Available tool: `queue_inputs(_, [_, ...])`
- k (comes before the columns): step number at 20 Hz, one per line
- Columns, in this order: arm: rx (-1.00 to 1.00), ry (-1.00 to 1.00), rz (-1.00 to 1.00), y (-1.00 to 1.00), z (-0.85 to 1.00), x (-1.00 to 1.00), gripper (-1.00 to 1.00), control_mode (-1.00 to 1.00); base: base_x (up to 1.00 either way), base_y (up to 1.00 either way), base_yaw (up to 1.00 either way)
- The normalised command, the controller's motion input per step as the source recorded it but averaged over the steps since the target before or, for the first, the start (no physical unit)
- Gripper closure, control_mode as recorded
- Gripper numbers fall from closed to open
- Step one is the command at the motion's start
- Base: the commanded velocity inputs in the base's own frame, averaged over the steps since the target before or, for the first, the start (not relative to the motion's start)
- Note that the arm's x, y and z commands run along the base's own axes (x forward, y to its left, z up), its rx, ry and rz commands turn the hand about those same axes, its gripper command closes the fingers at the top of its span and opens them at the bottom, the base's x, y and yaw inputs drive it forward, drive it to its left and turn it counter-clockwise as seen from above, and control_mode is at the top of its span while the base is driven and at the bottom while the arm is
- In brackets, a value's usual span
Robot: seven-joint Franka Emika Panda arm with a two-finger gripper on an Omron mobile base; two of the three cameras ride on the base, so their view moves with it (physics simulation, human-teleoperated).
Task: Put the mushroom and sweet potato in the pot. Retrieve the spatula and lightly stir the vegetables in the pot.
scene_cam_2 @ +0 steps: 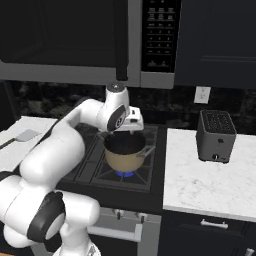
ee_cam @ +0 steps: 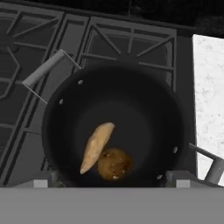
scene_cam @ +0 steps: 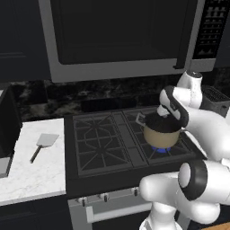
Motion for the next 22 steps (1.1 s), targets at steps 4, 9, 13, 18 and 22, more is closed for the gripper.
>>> queue_inputs(4, [0.03,-0.21,0.00,0.00,0.86,-0.46,-1.00,-1.00,0.00,0.00,0.00])
queue_inputs(9, [0.00,-0.13,-0.01,0.01,0.88,-0.67,-1.00,-1.00,0.00,0.00,0.00])
queue_inputs(13, [-0.03,0.00,-0.05,0.43,0.80,-0.78,-1.00,-1.00,0.00,0.00,0.00])
queue_inputs(18, [0.00,-0.02,-0.14,0.44,0.59,-0.59,-1.00,-1.00,0.00,0.00,0.00])
queue_inputs(22, [-0.02,0.11,-0.09,0.28,0.00,-0.03,-1.00,-1.00,0.00,0.00,0.00])
